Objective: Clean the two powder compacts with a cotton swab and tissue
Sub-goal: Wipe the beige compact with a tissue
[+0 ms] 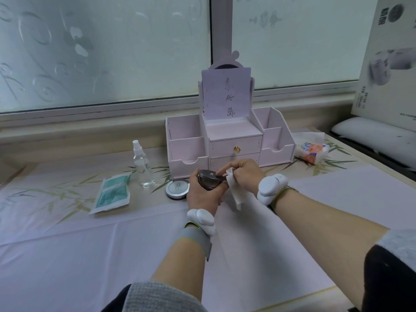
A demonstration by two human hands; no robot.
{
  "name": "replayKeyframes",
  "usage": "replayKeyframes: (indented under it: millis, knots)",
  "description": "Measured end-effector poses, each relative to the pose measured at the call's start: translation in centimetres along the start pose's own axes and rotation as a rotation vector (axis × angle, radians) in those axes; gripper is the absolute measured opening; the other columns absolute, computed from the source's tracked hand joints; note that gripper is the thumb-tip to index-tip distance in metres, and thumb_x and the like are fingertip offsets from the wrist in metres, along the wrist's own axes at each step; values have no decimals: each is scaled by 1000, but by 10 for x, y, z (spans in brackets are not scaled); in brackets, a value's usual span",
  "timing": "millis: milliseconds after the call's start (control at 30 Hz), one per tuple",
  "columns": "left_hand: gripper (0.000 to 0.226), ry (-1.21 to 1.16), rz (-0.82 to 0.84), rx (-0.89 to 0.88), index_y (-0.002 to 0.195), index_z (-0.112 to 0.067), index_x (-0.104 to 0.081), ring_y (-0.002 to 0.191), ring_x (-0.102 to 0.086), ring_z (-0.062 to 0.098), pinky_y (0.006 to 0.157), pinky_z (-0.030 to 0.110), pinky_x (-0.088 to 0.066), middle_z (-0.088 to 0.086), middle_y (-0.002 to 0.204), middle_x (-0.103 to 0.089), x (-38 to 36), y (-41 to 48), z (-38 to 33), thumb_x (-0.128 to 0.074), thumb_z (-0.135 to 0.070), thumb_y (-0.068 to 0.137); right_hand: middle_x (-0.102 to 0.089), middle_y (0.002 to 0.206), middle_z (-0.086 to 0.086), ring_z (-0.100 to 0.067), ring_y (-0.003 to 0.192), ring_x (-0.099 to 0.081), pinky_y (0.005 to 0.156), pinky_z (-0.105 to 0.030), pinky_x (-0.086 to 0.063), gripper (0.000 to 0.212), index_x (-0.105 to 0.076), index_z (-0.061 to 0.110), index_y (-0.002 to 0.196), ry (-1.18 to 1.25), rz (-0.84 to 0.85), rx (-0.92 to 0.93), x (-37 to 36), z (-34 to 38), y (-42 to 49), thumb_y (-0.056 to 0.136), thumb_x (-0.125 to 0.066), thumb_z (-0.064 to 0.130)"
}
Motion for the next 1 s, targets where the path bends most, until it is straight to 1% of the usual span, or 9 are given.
replayKeyframes:
  millis: [167,300,467,600,700,767,867,900,1000]
  knots:
    - [109,-13,18,17,150,-27,-35,65,-62,21,54,27,-54,10,117,-65,-2,-1,0,-87,-36,55,-72,91,4,-11,82,-61,56,-12,-46,47,-81,18,83,-59,21,0,-3,-4,0,86,-42,-8]
    - [86,-7,-1,37,147,-25,-37,73,-71,23,56,31,-57,11,106,-70,0,0,2,-84,-27,75,-73,91,1,-13,83,-62,65,-19,-49,46,-81,17,85,-80,21,0,-5,-8,0,84,-43,-9]
    - [46,-42,-31,74,140,-21,-47,69,-72,29,56,37,-60,11,102,-70,3,5,7,-51,-17,95,-73,103,-2,-17,95,-61,69,-13,-46,52,-81,17,90,-101,13,42,-6,-9,0,84,-36,-10]
    - [40,-100,-24,84,137,-18,-51,61,-70,21,70,49,-61,7,94,-68,2,5,7,-39,-8,100,-71,100,1,-12,88,-57,71,-13,-43,50,-80,15,96,-201,61,78,-9,-3,-2,84,-39,-10]
    - [40,-148,-46,90,137,-18,-50,69,-73,26,66,44,-62,11,100,-67,4,7,8,-36,-8,100,-73,95,-2,-16,89,-62,67,-15,-49,48,-80,13,92,-89,52,48,-9,-6,1,85,-39,-10]
    - [40,-172,-60,96,139,-19,-48,80,-74,35,63,41,-61,19,109,-68,6,9,10,-38,-10,101,-73,101,-5,-17,91,-63,66,-15,-49,41,-78,10,100,-43,56,15,-9,-8,3,87,-43,-7]
    - [40,-200,-63,79,139,-21,-47,88,-74,37,60,39,-59,21,120,-65,7,10,10,-42,-11,101,-65,126,-3,-17,102,-60,85,-23,-46,36,-65,12,126,-121,56,-34,-3,-15,7,95,-49,2]
    - [39,-209,-65,75,139,-22,-47,89,-74,36,61,38,-59,19,123,-63,8,11,10,-45,-11,101,-64,126,-5,-18,98,-60,85,-28,-46,35,-61,11,130,-143,62,-47,-3,-21,8,97,-48,6]
    - [40,-212,-64,69,140,-26,-46,89,-75,33,63,36,-60,15,128,-62,7,12,11,-52,-15,102,-71,105,-10,-14,60,-53,53,-25,-40,33,-68,9,114,-102,55,-157,-6,-42,5,96,-55,33]
Point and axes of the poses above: each hand's wrist, its own y-axis towards the middle knuckle, its own x-axis out of the back of the hand, z = x × y, the point moved 10 cm from there along y, towards the middle knuckle
